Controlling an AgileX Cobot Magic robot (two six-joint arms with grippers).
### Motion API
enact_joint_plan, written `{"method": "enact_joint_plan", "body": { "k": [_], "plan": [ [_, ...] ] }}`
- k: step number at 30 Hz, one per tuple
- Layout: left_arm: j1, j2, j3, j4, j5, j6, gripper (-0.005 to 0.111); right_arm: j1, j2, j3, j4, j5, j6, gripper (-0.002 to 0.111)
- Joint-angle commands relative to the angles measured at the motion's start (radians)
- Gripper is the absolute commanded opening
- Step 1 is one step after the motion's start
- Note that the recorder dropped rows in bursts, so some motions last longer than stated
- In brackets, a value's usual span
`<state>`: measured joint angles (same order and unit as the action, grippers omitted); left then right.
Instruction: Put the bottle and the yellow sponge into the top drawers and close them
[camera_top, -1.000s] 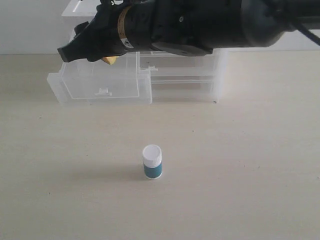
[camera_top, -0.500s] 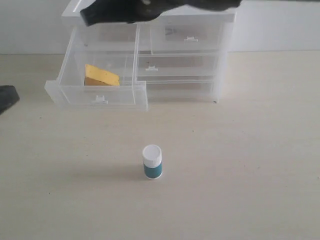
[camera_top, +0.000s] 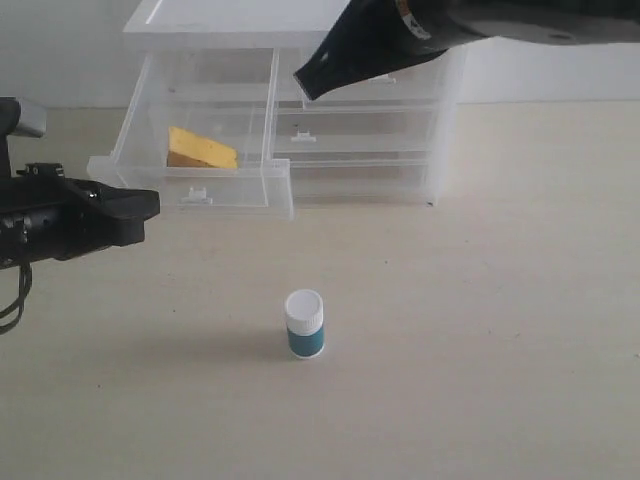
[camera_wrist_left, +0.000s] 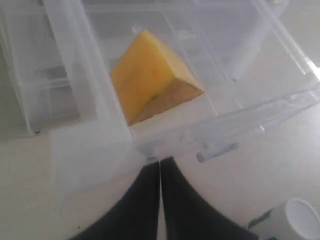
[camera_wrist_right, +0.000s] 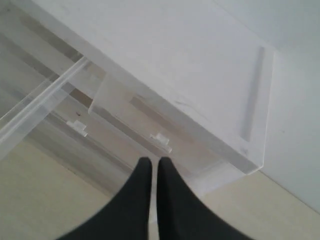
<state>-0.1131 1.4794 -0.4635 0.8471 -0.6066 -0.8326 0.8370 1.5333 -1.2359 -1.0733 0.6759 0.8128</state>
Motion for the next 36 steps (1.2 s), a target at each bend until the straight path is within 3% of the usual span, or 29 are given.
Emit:
{"method": "enact_joint_plan", "body": {
  "k": [1,6,12,19,27,30,32,33,34,35,36],
  "plan": [
    [-0.015,-0.026,-0.03,-0.028,-0.069,-0.015,0.004,-0.002,-0.01,0.018,-0.07,-0.031,0.061,0.004],
    [-0.062,-0.036,-0.07,-0.026,-0.071,-0.028,0.004,-0.002,-0.008,0.018,-0.072,-0.038,0.064,0.004],
    [-0.062,-0.036,-0.139,-0.053,0.083,-0.026,0.004,-0.002,-0.008,0.018,-0.072,-0.043,0.064,0.004],
    [-0.062,-0.013,-0.235,-0.046,0.094,-0.023,0.004,-0.002,-0.008,0.018,-0.072,-0.043,0.064,0.004],
    [-0.06,0.28,-0.583,-0.046,0.185,-0.011,0.004,-0.002,-0.008,0.018,-0.061,0.015,0.071,0.004],
    [-0.06,0.3,-0.624,-0.026,0.272,-0.011,0.004,-0.032,-0.008,0.048,-0.081,0.017,0.122,0.003],
    [-0.06,0.254,-0.557,0.066,0.231,-0.035,0.004,-0.159,-0.011,0.112,-0.097,-0.121,0.27,0.0],
    [-0.06,0.189,-0.485,0.068,0.188,-0.027,0.004,-0.317,-0.016,0.174,-0.097,-0.367,0.407,0.0],
    [-0.06,0.133,-0.431,0.064,0.172,-0.015,0.004,-0.411,-0.017,0.215,-0.097,-0.559,0.501,0.0],
    [-0.06,0.048,-0.36,0.061,0.146,-0.001,0.004,-0.593,-0.003,0.291,-0.077,-1.021,0.652,0.0],
    [-0.06,-0.006,-0.324,0.031,0.131,0.032,0.004,-0.667,0.014,0.325,-0.029,-1.233,0.664,0.0]
  ]
}}
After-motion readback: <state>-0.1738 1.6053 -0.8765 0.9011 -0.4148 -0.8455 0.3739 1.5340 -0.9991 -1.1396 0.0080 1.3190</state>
